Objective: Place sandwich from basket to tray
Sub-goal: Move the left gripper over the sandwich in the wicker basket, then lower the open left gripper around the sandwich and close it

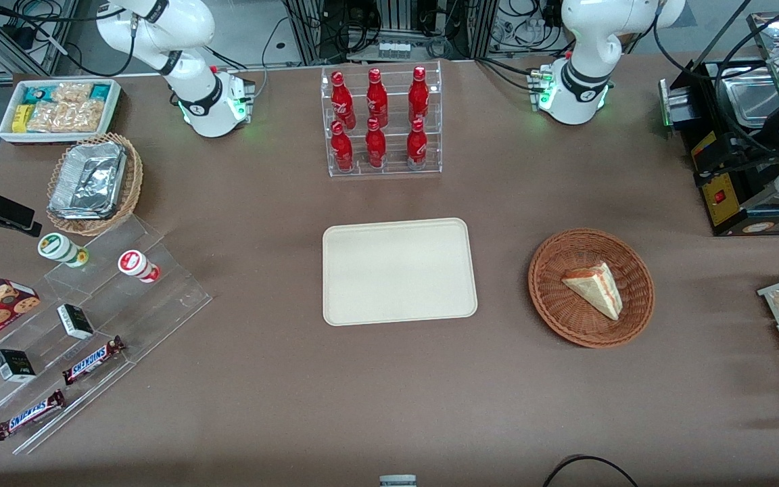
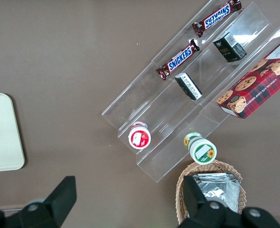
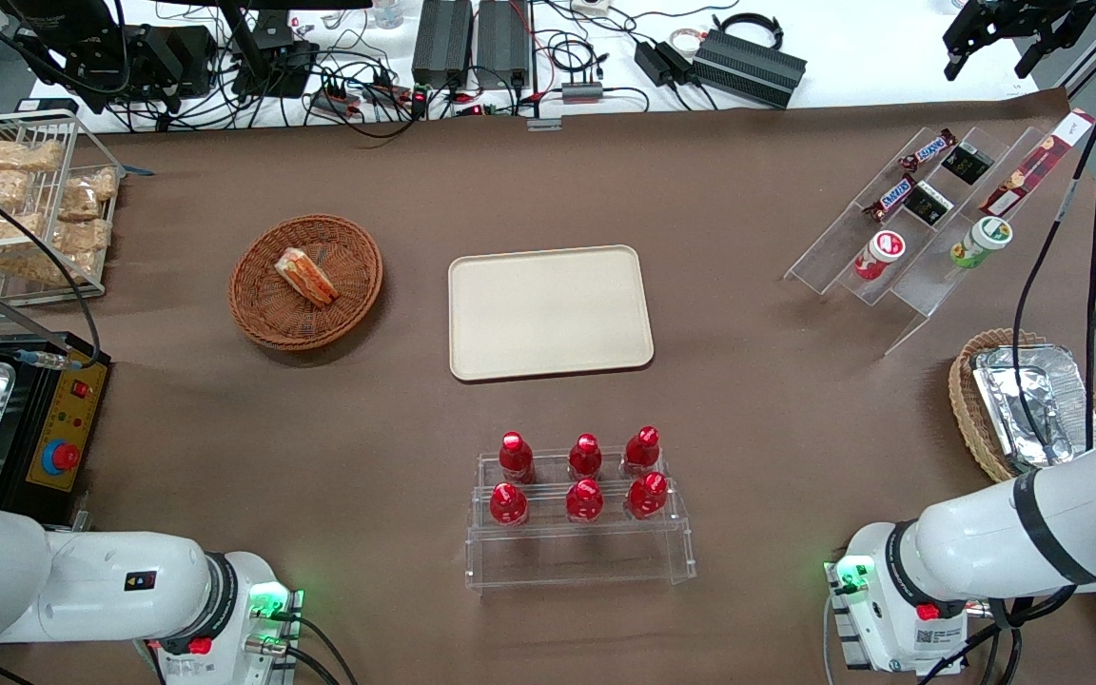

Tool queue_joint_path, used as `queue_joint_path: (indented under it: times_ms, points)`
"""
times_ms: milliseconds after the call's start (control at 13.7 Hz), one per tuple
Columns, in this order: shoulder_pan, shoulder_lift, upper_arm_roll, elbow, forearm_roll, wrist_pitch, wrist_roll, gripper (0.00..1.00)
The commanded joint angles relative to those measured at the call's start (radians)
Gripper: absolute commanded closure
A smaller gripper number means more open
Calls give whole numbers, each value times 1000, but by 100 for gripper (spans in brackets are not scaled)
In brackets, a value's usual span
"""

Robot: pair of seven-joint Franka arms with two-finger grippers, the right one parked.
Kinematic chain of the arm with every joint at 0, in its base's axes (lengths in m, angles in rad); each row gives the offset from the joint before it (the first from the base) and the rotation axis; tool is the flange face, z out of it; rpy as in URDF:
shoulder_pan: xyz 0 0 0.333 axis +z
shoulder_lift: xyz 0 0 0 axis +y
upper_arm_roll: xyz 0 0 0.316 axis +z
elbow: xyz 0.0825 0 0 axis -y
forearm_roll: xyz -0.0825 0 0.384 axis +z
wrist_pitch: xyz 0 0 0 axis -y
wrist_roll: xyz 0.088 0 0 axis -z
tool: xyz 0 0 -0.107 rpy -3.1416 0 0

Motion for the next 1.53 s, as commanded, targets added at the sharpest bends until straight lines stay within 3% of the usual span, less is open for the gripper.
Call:
queue_joint_path:
  times_ms: [0,365,584,1168,1314,1460]
  points:
    - [1,-11,1,8,9,-12,5,0]
    - [0,20,-1,-30,14,25,-6,0]
    - [0,21,-1,-157,-3,172,-64,0]
    - [-32,35,-9,-513,6,676,-613,0]
    - [-71,79,-9,-526,28,706,-722,0]
    - [-83,130,-10,-527,95,727,-799,0]
